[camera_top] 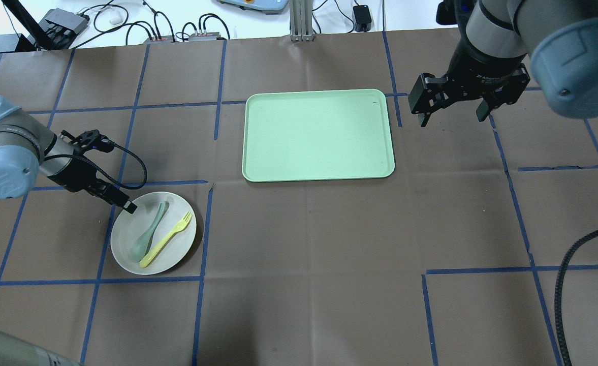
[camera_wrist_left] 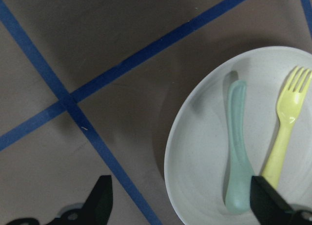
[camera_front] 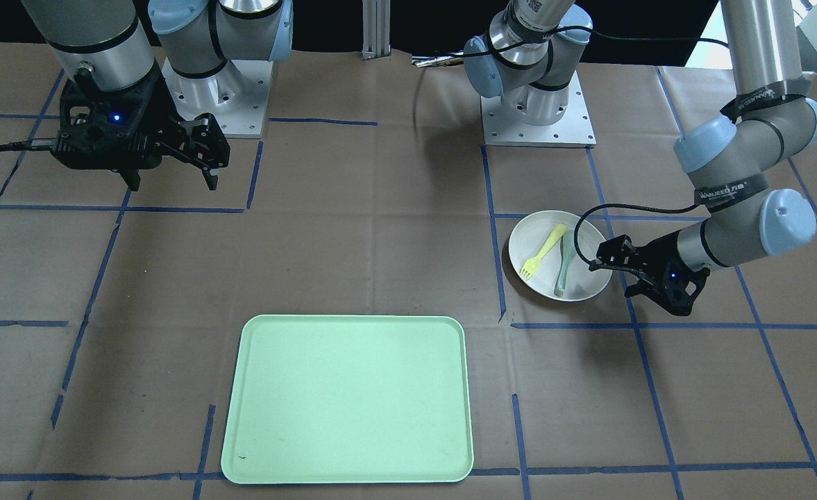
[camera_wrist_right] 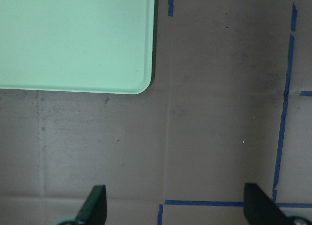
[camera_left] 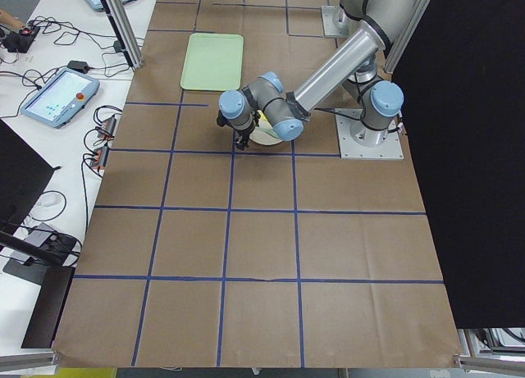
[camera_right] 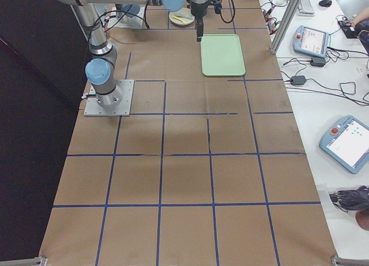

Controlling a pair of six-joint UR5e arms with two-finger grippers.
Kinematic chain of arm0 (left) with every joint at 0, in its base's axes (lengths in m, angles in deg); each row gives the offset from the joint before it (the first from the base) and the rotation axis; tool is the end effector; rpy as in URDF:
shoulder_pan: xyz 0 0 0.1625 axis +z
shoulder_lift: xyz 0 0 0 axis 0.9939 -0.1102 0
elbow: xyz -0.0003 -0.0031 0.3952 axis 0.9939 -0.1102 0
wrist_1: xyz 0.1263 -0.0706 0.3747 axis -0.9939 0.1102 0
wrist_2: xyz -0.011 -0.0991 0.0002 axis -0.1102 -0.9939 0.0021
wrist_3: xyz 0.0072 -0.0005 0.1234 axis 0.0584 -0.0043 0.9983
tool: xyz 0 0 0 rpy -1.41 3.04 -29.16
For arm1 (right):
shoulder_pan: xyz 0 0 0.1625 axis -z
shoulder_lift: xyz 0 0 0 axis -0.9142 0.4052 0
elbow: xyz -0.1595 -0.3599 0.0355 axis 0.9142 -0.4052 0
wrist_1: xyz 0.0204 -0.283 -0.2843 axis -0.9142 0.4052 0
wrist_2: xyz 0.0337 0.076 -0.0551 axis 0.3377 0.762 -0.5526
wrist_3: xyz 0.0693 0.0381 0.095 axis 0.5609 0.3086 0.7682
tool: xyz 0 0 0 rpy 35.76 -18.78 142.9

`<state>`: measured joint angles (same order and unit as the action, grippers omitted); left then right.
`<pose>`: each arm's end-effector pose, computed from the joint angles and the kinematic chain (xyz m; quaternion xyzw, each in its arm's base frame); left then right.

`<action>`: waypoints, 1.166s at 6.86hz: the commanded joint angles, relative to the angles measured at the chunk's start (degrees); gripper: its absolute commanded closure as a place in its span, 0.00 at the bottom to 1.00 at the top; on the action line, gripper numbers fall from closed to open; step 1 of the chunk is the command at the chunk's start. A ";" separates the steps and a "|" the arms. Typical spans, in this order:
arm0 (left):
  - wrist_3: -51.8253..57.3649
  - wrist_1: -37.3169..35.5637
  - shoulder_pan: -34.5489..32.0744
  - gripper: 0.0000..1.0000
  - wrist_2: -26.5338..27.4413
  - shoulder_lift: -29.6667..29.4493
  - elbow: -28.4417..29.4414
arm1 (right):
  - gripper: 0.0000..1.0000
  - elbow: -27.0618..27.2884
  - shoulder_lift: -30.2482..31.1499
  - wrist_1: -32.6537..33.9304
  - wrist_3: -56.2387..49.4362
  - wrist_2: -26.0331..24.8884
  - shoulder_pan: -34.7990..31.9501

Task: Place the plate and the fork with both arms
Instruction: 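Grasp the white plate's rim with the left gripper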

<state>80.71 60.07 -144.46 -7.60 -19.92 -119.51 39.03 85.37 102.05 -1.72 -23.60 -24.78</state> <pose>0.0931 -0.4879 0.1393 -0.2274 -0.9543 -0.0580 0.1850 0.1389 -0.4767 0.4225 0.0236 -0.9996 0.0168 0.0070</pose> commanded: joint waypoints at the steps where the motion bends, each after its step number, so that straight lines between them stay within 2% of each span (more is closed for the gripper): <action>1: 0.53 0.25 1.10 0.35 -0.30 -1.10 -0.72 | 0.00 0.00 0.00 0.00 0.00 0.00 0.00; 4: 0.97 1.22 1.81 0.87 -0.21 -1.02 -0.81 | 0.00 0.00 -0.09 0.00 -0.09 -0.09 0.00; 5: 1.06 1.22 1.98 1.00 -0.30 -1.02 -0.81 | 0.00 0.00 -0.09 0.00 0.00 -0.09 0.00; 8: 2.21 2.09 3.13 1.00 -3.36 -0.15 -0.64 | 0.00 0.00 -0.09 -0.09 -0.09 -0.09 0.00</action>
<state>83.29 61.43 -141.75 -9.72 -20.70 -120.22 39.03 85.29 102.03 -1.78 -23.69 -24.78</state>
